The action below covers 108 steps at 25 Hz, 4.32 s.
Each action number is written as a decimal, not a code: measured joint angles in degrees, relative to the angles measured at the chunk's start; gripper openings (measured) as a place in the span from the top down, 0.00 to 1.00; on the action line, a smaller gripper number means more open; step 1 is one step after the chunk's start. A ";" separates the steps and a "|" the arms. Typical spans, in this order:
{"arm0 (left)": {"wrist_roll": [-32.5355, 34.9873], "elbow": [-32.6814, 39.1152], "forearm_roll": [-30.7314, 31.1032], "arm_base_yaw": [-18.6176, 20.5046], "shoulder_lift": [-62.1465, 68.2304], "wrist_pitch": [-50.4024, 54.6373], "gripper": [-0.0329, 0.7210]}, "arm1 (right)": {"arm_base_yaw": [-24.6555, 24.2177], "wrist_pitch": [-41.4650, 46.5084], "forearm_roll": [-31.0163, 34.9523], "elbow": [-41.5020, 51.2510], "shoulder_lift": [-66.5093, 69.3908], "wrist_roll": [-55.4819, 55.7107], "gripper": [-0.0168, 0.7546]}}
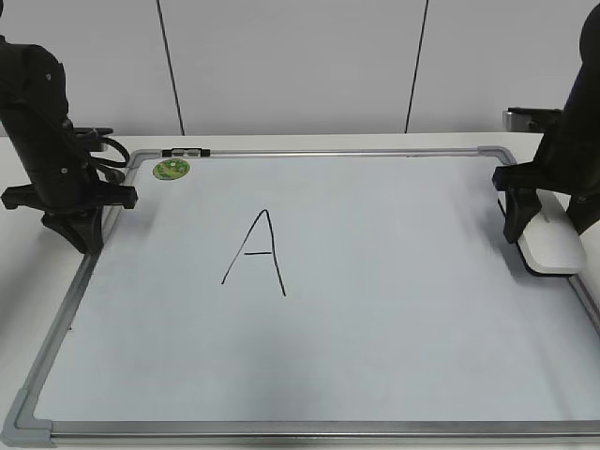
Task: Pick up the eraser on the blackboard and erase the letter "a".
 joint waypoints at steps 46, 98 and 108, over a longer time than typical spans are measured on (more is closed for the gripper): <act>0.00 0.00 -0.04 0.00 0.00 0.00 0.87 | 0.00 -0.34 -3.26 -1.11 6.00 0.89 0.12; -0.70 15.88 8.85 -2.72 -38.43 11.22 0.34 | 0.88 1.31 11.61 -1.92 -27.69 4.77 0.26; -0.70 36.71 8.85 -2.72 -64.27 8.39 0.35 | 2.34 1.44 6.71 18.48 -46.59 4.51 0.26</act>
